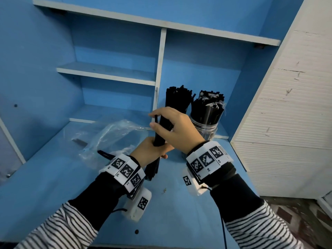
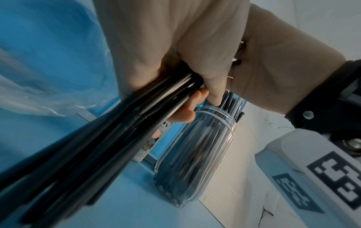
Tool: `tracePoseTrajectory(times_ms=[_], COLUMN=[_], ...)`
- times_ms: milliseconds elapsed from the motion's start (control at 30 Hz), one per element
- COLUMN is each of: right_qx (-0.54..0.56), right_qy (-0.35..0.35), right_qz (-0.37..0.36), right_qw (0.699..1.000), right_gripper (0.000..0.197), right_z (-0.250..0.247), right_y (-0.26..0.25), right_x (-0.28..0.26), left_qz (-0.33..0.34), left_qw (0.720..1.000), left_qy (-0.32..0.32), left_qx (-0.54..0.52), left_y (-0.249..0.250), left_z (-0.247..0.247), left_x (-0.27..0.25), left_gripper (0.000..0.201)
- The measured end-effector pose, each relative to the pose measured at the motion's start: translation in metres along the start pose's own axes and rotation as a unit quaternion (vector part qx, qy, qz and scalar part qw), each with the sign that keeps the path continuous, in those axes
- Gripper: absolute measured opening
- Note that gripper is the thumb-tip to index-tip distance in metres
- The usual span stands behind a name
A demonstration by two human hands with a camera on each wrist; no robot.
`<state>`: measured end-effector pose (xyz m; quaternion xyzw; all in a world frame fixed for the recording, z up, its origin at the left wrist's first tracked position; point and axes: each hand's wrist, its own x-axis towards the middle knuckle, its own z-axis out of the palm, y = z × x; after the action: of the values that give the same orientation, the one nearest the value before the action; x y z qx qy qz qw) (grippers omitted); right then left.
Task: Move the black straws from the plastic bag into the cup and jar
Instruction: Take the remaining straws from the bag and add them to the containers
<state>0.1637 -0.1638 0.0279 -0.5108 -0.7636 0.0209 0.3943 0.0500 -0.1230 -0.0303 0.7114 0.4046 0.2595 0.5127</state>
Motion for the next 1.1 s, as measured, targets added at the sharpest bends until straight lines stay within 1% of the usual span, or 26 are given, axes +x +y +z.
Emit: tracePoseTrajectory(times_ms=[100,200,267,300,333,367,433,467,500,567,633,667,767,800,867,967,1000,1033,1100], right_qx=[0.01,0.009,0.013,0.016,0.019,0.025,0.05,0.058,0.059,0.062,0.063,0.064,0.091,0.101,0.089,0.049,0.045,0.046,0.051], right_qy=[0.044,0.042,0.037,0.038,0.041,0.044,0.049,0.042,0.026,-0.028,-0.075,-0.088,-0.114,-0.118,-0.109,-0.067,-0.042,-0.016,0.03], right_qz=[-0.03,-0.022,-0.014,-0.013,-0.008,0.008,0.067,0.097,0.115,0.117,0.104,0.094,0.107,0.112,0.113,0.114,0.11,0.108,0.108], right_qw=[0.999,0.999,0.999,0.999,0.999,0.999,0.995,0.993,0.991,0.991,0.99,0.99,0.984,0.981,0.984,0.99,0.992,0.993,0.992], right_gripper=[0.023,0.018,0.016,0.021,0.033,0.05,0.084,0.092,0.091,0.071,0.062,0.054,0.02,0.013,0.014,0.017,0.017,0.018,0.02], right_z=[0.005,0.005,0.0,-0.005,-0.01,-0.016,-0.029,-0.033,-0.036,-0.036,-0.035,-0.036,-0.045,-0.049,-0.058,-0.077,-0.086,-0.095,-0.115], right_y=[0.004,0.005,0.002,-0.001,-0.004,-0.006,-0.009,-0.011,-0.011,-0.009,-0.007,-0.006,-0.008,-0.01,-0.011,-0.013,-0.012,-0.011,-0.007], right_x=[-0.003,-0.004,-0.002,0.0,0.001,0.001,0.001,0.0,-0.001,-0.002,-0.003,-0.002,-0.002,-0.002,0.0,0.008,0.011,0.014,0.02], left_qz=[-0.035,-0.062,-0.052,-0.042,-0.032,-0.023,-0.003,0.014,0.034,0.063,0.055,0.048,0.047,0.054,0.084,0.158,0.173,0.176,0.173], left_qw=[0.998,0.995,0.996,0.997,0.998,0.999,1.0,1.0,0.999,0.995,0.99,0.987,0.98,0.979,0.981,0.983,0.982,0.981,0.979], left_qy=[-0.02,-0.012,-0.018,-0.017,-0.01,-0.001,0.008,-0.004,-0.026,-0.08,-0.132,-0.156,-0.195,-0.195,-0.166,-0.069,-0.033,0.004,0.059], left_qx=[0.046,0.082,0.072,0.063,0.052,0.042,0.007,-0.012,-0.026,-0.019,0.012,0.015,-0.007,-0.017,-0.05,-0.061,-0.07,-0.081,-0.088], left_y=[-0.014,-0.02,-0.015,-0.011,-0.007,-0.004,0.005,0.01,0.016,0.026,0.032,0.034,0.038,0.04,0.045,0.053,0.053,0.05,0.041], left_z=[0.002,0.002,0.003,0.004,0.004,0.003,0.001,0.0,-0.001,-0.001,0.001,0.002,0.007,0.009,0.012,0.019,0.022,0.027,0.035], left_x=[0.004,0.005,0.003,0.002,0.001,0.001,-0.001,-0.003,-0.005,-0.01,-0.014,-0.014,-0.015,-0.014,-0.01,0.0,0.004,0.009,0.022], left_gripper=[0.03,0.038,0.042,0.043,0.044,0.045,0.043,0.039,0.033,0.024,0.031,0.035,0.047,0.048,0.043,0.026,0.025,0.036,0.073])
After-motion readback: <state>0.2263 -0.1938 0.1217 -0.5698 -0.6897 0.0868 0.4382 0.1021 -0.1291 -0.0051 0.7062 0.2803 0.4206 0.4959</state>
